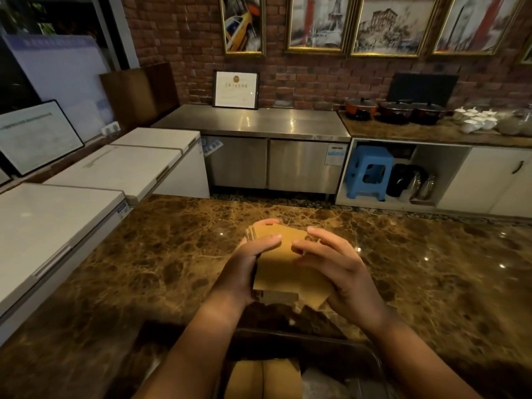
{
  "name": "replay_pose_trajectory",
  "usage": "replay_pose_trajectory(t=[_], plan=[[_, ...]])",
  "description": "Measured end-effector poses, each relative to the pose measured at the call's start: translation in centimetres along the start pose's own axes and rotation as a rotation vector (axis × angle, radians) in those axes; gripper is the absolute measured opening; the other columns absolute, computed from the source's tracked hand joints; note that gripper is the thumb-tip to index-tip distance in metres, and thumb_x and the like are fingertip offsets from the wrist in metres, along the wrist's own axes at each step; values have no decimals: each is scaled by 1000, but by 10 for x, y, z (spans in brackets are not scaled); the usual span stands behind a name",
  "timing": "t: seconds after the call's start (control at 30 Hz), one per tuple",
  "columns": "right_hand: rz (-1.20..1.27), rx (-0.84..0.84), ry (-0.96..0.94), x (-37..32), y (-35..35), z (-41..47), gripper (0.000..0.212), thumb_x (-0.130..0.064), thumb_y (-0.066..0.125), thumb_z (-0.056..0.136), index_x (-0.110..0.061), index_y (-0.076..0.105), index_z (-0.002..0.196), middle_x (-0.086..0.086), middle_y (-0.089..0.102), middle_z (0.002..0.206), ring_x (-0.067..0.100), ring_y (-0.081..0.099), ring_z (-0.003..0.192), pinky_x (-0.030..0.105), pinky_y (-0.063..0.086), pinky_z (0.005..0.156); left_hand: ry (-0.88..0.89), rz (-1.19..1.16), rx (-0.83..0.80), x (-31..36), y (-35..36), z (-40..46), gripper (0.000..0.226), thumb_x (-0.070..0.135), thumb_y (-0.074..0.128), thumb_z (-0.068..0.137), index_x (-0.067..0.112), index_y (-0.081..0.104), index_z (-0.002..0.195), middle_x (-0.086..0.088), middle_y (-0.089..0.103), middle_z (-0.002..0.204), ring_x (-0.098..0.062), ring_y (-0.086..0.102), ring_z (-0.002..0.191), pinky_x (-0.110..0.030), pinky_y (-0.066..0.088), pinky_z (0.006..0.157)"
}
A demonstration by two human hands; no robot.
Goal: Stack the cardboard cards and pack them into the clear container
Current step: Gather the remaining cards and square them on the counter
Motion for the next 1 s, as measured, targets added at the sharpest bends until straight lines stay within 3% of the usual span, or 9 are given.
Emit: replay_pose_trajectory(t=[0.07,0.13,0.27,0.37,0.43,0.6,0.83,0.93,1.0], plan=[[203,85,205,4,-10,9,53,-13,65,90,-49,55,127,-24,58,134,8,57,127,33,51,102,39,16,111,-1,-9,2,37,37,77,77,33,71,113,-16,69,112,-26,77,80,-38,60,61],[514,146,568,19,-16,12,39,-21,68,92,-56,63,108,-24,70,110,7,70,100,27,61,82,104,-24,210,1,-21,4,36,40,80,73,33,73,108,-12,76,104,-28,76,85,-39,61,65],[925,-243,949,26,12,4,28,-22,74,87,-50,72,89,-12,76,93,13,74,85,34,64,71,154,48,154,2,-23,0,47,41,81,72,36,68,117,-1,78,101,-28,76,90,-41,61,67],[987,-290,1051,23,27,-5,24,-27,81,80,-46,74,93,-7,77,100,19,74,94,41,61,83,177,150,72,2,-11,-1,48,28,79,71,35,66,117,4,78,99,-21,76,87,-31,60,65],[1011,-240,1115,25,32,-10,42,-33,86,67,-37,71,106,-1,77,106,25,72,99,49,58,89,174,148,90,1,-9,-1,49,17,73,70,37,67,114,3,77,96,-19,76,82,-29,59,60],[1209,-68,1121,27,26,-11,67,-26,90,52,-21,66,115,-1,79,95,18,76,86,33,60,67,160,-111,222,-3,-16,0,53,19,68,68,43,64,116,-16,58,124,-39,63,98,-45,59,61],[1081,-47,1094,27,19,-8,47,-16,89,53,-24,76,98,-1,79,93,16,75,82,27,56,64,231,-134,303,-1,-20,-3,54,39,78,67,47,63,118,-11,54,131,-40,59,110,-48,59,65],[1021,-21,1070,30,12,-7,40,-20,86,56,-36,78,92,-2,79,93,17,75,80,32,57,66,192,-141,305,-1,-21,-4,52,54,77,67,44,65,117,-12,61,129,-39,63,109,-56,59,76],[981,4,1079,33,10,-10,38,-23,84,57,-37,77,92,-3,79,91,21,74,82,38,58,70,182,-137,330,-2,-26,-4,50,55,77,68,43,66,116,-12,64,126,-37,67,106,-52,60,75]])
Point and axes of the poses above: each hand's wrist, its own z-axis towards the middle knuckle, its own y-axis out of the palm, x = y × z, the point moved 6 cm from there along z, towards the middle knuckle
